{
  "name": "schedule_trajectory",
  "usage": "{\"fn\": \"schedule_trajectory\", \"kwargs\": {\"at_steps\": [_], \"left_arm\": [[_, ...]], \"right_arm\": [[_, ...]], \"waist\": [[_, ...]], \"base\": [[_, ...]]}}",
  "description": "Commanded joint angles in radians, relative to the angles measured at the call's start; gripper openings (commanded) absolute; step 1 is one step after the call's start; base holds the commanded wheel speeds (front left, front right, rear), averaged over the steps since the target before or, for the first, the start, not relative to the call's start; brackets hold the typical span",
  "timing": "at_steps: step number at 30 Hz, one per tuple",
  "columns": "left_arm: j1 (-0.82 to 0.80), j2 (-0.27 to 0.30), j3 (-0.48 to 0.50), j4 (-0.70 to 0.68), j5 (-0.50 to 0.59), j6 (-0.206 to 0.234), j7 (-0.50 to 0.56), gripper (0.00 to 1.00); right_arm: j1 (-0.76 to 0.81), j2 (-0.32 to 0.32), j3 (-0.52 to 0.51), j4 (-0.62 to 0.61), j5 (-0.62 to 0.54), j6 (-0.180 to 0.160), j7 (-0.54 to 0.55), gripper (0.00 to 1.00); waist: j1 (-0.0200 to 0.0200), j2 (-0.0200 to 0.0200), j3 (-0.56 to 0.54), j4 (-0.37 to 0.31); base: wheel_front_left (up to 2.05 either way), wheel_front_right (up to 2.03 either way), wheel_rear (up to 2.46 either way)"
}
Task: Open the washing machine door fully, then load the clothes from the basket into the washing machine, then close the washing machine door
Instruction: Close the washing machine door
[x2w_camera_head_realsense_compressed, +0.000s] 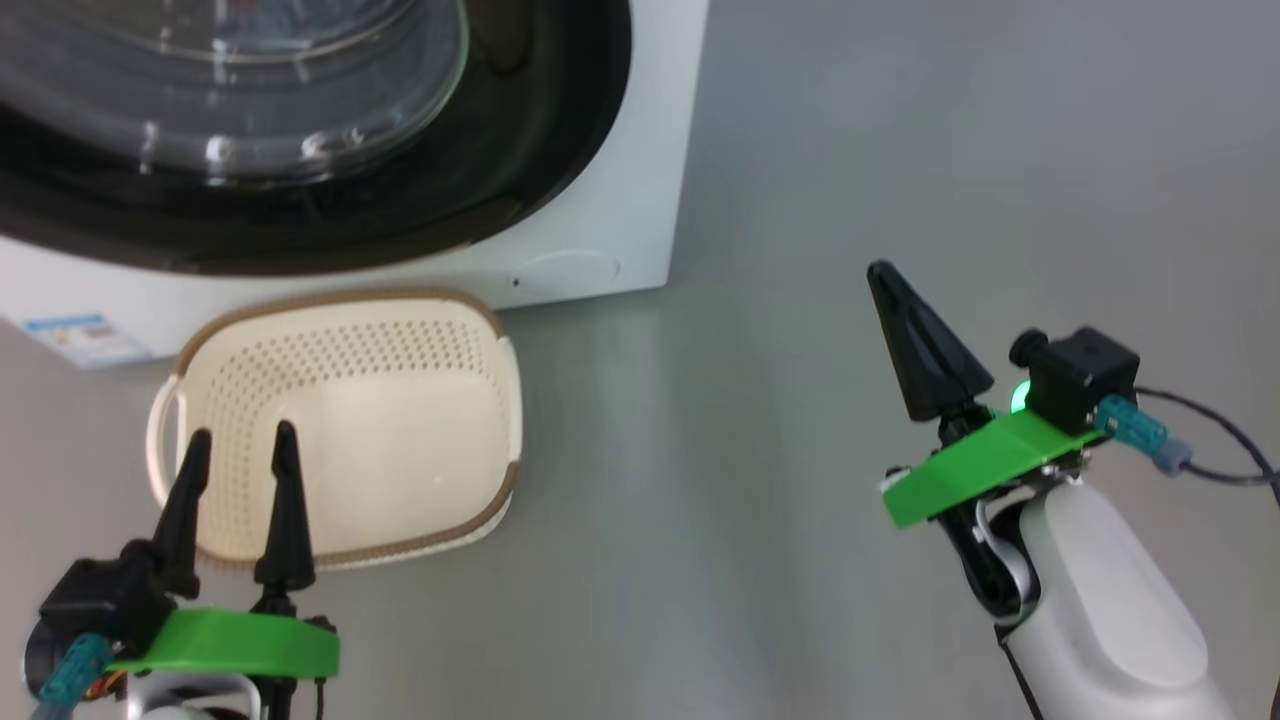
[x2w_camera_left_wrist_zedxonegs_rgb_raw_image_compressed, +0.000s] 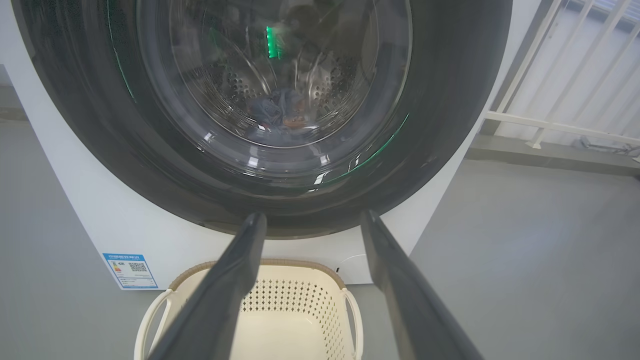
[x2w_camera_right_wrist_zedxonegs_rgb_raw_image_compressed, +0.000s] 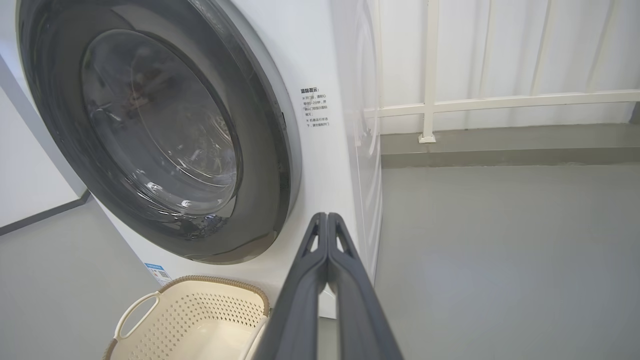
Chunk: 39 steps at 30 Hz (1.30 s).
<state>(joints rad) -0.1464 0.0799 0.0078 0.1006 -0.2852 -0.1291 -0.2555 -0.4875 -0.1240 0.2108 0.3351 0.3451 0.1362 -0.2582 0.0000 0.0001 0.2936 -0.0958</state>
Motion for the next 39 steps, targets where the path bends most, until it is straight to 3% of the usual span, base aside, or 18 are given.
{"fn": "schedule_trajectory", "kwargs": {"at_steps": [1,10,11,12,13,14,30,39], "left_arm": [[0.006,0.018,0.039,-0.016,0.007,-0.001,-0.006,1.00],[0.078,0.006,0.086,0.000,0.031,0.019,-0.006,1.00],[0.087,0.005,0.092,-0.001,0.031,0.022,-0.006,1.00],[0.095,0.002,0.099,-0.003,0.027,0.024,-0.006,1.00],[0.103,0.000,0.107,-0.005,0.023,0.028,-0.006,1.00],[0.110,-0.002,0.114,-0.011,0.025,0.034,-0.006,1.00],[0.227,-0.022,0.165,-0.041,0.074,0.131,-0.006,1.00],[0.243,-0.026,0.160,-0.042,0.070,0.154,-0.006,1.00]], "right_arm": [[0.023,0.013,0.016,-0.028,-0.001,-0.006,-0.004,0.00],[0.117,0.014,-0.011,-0.047,-0.033,-0.006,-0.004,0.02],[0.127,0.015,-0.017,-0.048,-0.036,-0.006,-0.004,0.27],[0.136,0.017,-0.023,-0.049,-0.039,-0.006,-0.004,0.45],[0.144,0.018,-0.028,-0.052,-0.045,-0.006,-0.004,0.89],[0.153,0.020,-0.033,-0.057,-0.050,-0.006,-0.004,1.00],[0.311,0.041,-0.094,-0.129,-0.101,-0.006,-0.004,1.00],[0.326,0.046,-0.097,-0.130,-0.102,-0.006,-0.004,1.00]], "waist": [[0.0000,-0.0001,-0.061,-0.058],[0.0000,-0.0001,-0.141,-0.103],[0.0000,-0.0001,-0.147,-0.107],[0.0000,-0.0001,-0.153,-0.110],[0.0000,-0.0001,-0.159,-0.113],[0.0000,-0.0001,-0.163,-0.115],[0.0000,-0.0001,-0.233,-0.115],[0.0000,-0.0001,-0.232,-0.082]], "base": [[0.00,0.00,0.00],[0.00,0.00,0.00],[0.00,0.00,0.00],[0.00,0.00,0.00],[0.00,0.00,0.00],[0.00,0.00,0.00],[0.00,0.00,0.00],[0.00,0.00,0.00]]}}
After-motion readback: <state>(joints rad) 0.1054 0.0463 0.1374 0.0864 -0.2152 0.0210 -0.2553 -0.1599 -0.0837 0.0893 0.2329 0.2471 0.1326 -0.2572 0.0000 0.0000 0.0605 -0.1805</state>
